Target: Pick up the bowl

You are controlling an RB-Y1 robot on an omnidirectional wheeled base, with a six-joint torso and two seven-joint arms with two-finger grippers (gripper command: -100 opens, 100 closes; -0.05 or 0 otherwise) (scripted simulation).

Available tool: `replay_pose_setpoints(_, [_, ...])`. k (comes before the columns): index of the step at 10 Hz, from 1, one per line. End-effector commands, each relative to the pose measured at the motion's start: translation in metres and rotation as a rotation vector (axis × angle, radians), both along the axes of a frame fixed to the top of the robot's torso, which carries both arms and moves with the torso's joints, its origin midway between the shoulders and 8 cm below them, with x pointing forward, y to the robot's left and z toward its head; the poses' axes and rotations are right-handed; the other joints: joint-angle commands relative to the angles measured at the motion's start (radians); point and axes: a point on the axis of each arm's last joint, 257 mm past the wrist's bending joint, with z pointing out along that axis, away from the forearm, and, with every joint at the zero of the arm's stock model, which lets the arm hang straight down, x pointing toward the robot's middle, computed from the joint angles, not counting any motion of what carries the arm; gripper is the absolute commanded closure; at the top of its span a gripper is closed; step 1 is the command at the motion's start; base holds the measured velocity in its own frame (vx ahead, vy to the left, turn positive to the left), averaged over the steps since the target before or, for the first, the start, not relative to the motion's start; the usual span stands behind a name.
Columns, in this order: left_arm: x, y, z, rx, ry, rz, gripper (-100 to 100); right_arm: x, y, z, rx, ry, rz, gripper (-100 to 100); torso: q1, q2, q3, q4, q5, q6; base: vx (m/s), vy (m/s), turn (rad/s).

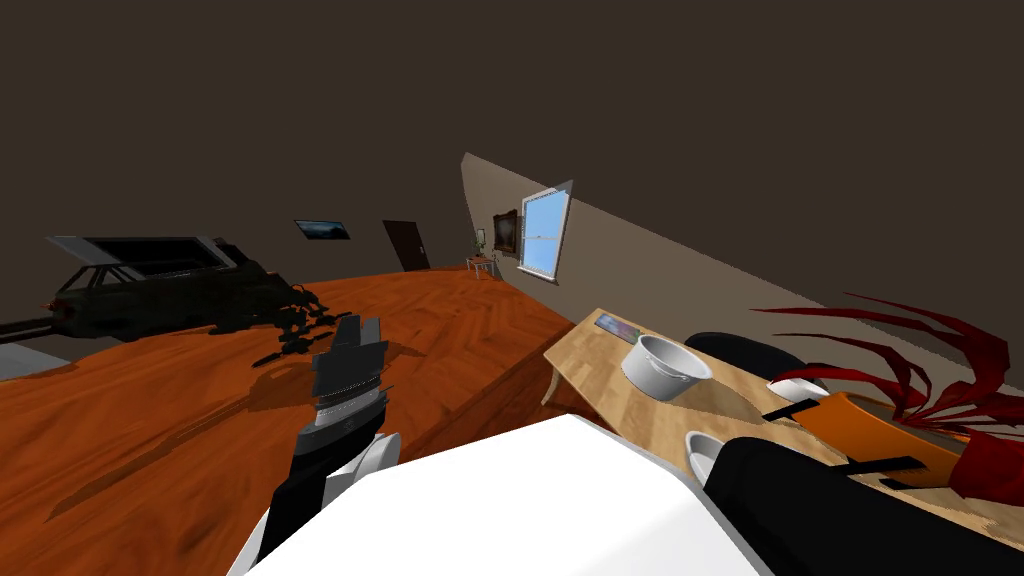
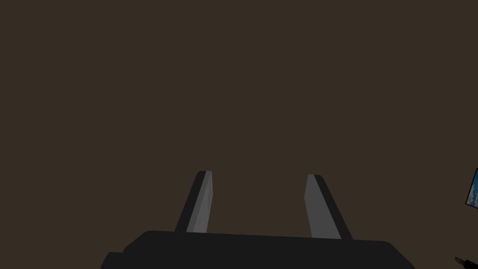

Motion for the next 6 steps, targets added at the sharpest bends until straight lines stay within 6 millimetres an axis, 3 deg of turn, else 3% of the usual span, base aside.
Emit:
replay_pose_setpoints(1, [0.0, 0.0, 0.0, 0.0, 0.0, 0.0, 0, 0.006, -0.014, 0.007, 0.0, -0.004, -0.029, 100, 0.0, 0.0, 0.0, 0.0, 0.0, 0.0, -0.169, 0.096, 0.259])
replay_pose_setpoints(4, [0.0, 0.0, 0.0, 0.0, 0.0, 0.0, 0, 0.014, -0.037, 0.02, -0.003, -0.009, -0.08, 100, 0.005, 0.008, 0.004, 0.001, 0.002, 0.002, -0.188, 0.113, 0.152])
replay_pose_setpoints(5, [0.0, 0.0, 0.0, 0.0, 0.0, 0.0, 0, 0.012, -0.032, 0.018, -0.002, -0.008, -0.067, 100, 0.005, 0.008, 0.004, 0.001, 0.002, 0.002, -0.078, 0.044, 0.026])
replay_pose_setpoints(6, [0.0, 0.0, 0.0, 0.0, 0.0, 0.0, 0, 0.012, -0.032, 0.018, -0.001, -0.009, -0.071, 0, 0.002, 0.003, 0.002, 0.0, 0.002, 0.003, -0.014, 0.009, -0.014])
